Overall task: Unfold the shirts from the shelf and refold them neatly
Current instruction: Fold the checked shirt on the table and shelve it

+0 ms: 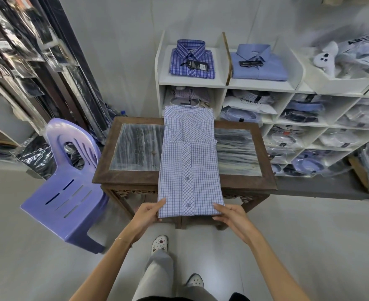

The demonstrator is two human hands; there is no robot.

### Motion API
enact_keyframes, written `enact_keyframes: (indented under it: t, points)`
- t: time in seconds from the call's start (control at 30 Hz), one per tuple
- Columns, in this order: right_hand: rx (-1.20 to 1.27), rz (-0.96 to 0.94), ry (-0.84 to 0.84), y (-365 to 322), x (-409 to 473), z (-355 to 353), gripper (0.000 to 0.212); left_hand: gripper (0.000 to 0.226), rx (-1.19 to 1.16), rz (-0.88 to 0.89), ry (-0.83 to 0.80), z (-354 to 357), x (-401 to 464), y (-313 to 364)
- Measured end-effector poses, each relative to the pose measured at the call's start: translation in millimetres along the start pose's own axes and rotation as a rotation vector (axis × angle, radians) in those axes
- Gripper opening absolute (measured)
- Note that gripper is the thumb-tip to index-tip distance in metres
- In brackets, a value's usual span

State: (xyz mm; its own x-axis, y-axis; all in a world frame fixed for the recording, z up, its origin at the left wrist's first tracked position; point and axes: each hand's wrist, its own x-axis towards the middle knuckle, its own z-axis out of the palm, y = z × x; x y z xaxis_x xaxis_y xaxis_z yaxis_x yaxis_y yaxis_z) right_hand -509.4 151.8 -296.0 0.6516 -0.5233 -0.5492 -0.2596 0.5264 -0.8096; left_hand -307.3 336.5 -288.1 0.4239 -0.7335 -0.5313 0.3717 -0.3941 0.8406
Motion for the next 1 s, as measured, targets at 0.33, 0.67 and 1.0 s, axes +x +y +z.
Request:
enact_keyframes:
  t: [0.33,0.67,1.0]
  points:
    - [0.056,0.082,0.172,17,-3,6,0.026,0.022,-0.106,0.041,0.257,7,-9,-9]
    - [0.126,0.042,0.128,14,-10,17,0.014,0.011,-0.165,0.064,0.296,4,-17,-12]
    - [-0.968,-0.595,0.371,32,9,12,0.099,0.007,-0.539,0.022,0.181,14,-16,25]
